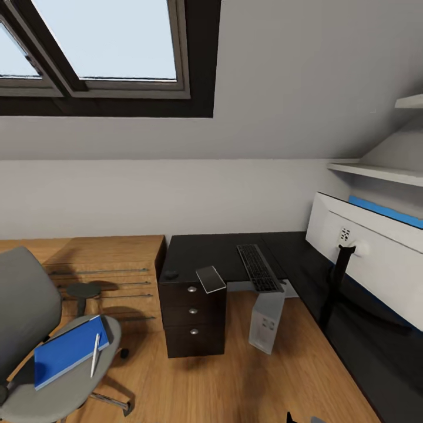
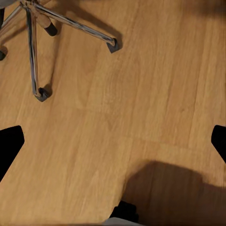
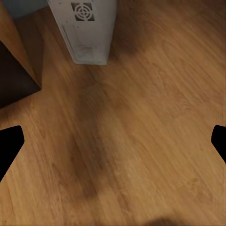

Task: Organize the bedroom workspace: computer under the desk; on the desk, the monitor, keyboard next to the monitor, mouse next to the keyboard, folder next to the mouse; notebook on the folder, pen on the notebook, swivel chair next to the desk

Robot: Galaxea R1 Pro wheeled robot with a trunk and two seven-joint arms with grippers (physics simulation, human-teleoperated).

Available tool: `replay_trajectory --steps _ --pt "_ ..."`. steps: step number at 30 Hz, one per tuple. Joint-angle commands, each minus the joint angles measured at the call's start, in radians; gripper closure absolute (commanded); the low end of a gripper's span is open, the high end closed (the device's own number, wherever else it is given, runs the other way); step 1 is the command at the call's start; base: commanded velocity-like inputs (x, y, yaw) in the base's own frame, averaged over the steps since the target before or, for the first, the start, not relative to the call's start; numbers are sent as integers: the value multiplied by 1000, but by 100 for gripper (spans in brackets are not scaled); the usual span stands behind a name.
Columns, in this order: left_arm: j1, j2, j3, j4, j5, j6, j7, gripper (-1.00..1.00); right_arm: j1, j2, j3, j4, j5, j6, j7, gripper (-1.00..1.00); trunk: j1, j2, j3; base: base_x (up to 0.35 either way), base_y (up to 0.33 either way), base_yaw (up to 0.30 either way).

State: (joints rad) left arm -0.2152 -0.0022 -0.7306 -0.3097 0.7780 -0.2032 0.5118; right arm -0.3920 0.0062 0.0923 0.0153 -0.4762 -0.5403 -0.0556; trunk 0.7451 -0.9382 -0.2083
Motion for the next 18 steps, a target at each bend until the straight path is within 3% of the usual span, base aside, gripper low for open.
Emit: replay_trajectory --steps 1,7,18 --pt "-1 0 -7 12 12 -10 -33 -100 0 0 9 2 -3 -3 -6 -100 -4 6 2 0 0 -3" --pt "-1 1 3 38 20 -14 -126 -100 2 0 8 2 -3 -4 -6 -100 -27 48 21 0 0 -44" --pt "-1 -1 12 66 25 -16 -153 -100 2 -1 8 1 -3 -6 -6 -100 -69 125 55 0 0 -62"
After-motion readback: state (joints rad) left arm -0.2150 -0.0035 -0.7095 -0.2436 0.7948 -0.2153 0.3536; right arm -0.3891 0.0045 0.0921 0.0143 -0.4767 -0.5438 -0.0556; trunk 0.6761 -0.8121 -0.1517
